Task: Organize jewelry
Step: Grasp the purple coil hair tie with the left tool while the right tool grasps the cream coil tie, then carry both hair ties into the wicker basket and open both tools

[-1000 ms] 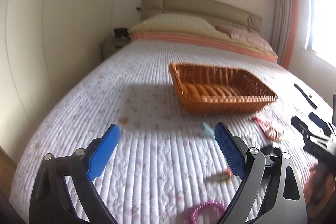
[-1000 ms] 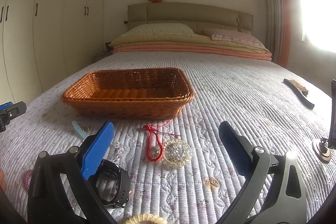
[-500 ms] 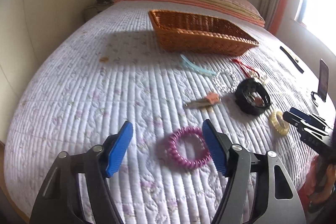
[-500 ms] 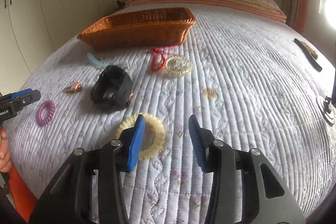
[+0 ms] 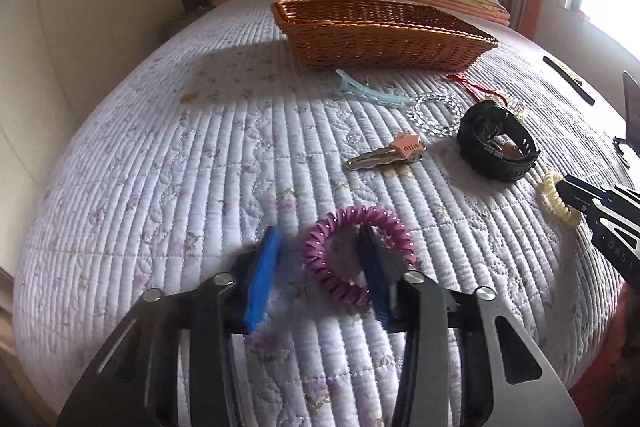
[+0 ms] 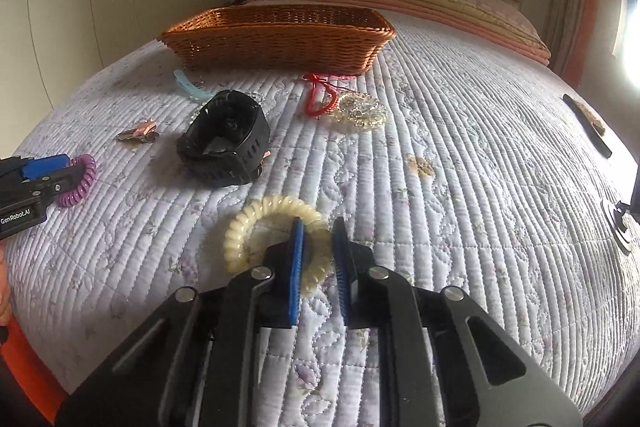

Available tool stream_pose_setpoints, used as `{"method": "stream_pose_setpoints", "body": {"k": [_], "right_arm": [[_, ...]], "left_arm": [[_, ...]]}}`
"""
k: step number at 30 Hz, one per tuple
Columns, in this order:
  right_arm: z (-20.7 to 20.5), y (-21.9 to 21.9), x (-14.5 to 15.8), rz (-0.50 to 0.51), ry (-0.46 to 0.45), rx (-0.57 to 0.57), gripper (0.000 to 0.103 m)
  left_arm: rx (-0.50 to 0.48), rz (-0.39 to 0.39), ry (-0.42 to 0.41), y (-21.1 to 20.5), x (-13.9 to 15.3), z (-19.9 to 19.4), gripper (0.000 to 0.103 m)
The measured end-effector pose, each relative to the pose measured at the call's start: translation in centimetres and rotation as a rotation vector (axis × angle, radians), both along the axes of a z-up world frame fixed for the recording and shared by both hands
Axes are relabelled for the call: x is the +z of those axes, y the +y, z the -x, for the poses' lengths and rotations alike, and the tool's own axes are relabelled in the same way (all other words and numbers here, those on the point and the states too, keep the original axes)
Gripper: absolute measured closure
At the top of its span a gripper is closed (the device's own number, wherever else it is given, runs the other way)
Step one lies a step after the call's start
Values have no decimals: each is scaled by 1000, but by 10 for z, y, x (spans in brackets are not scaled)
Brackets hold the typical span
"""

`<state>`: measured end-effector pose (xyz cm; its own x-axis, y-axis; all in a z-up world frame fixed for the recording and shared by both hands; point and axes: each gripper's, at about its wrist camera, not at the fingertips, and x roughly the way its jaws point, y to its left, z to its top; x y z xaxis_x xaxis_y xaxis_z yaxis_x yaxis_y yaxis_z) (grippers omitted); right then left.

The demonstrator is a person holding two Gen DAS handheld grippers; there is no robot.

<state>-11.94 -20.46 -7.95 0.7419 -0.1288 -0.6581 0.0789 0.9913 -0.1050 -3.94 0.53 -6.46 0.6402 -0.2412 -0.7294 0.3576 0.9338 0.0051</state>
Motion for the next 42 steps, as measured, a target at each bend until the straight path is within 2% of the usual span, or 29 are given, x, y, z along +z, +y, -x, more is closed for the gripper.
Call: {"method": "stream_pose_setpoints", "body": {"k": [1, 3, 8, 13, 19, 23, 26, 28, 32, 35, 38, 40, 41, 42], "right_arm": [[1, -1, 1, -4, -5, 0, 93], [3, -4, 3, -26, -17, 1, 93], [4, -16, 18, -121, -47, -2, 93], [-2, -24, 70, -143, -158, 2, 94], [-54, -19, 142, -72, -301, 13, 94], [-106, -11, 162, -15, -324, 23, 94], [-158, -14, 155, -15, -255, 29, 94], [-194, -19, 141, -26, -179, 31, 94], [-258, -32, 102, -93, 9, 20, 94], [-277, -35, 80, -92, 82, 3, 94], [-279, -38, 70, -100, 91, -3, 94], [-275, -41, 72, -142, 88, 4, 93], [-273, -42, 74, -164, 87, 12, 93], [-269, -44, 76, -174, 78, 16, 91]], "left_arm": [[4, -27, -19, -3, 1, 2, 88], [6, -37, -41, -5, 5, 4, 91], [17, 76, -78, 8, 31, 4, 92], [-8, 151, -152, 5, 74, -8, 92], [-26, 201, -244, -26, 126, -61, 92], [-23, 209, -255, -54, 140, -117, 92], [-25, 196, -216, -70, 131, -158, 92], [-35, 185, -180, -79, 118, -179, 92], [-35, 106, -110, -101, 84, -215, 92], [-37, 68, -73, -106, 67, -224, 92], [-41, 25, -56, -110, 57, -226, 90], [-45, 40, -56, -107, 58, -225, 76], [-45, 62, -66, -103, 63, -221, 55], [-44, 79, -87, -100, 68, -217, 51]]}}
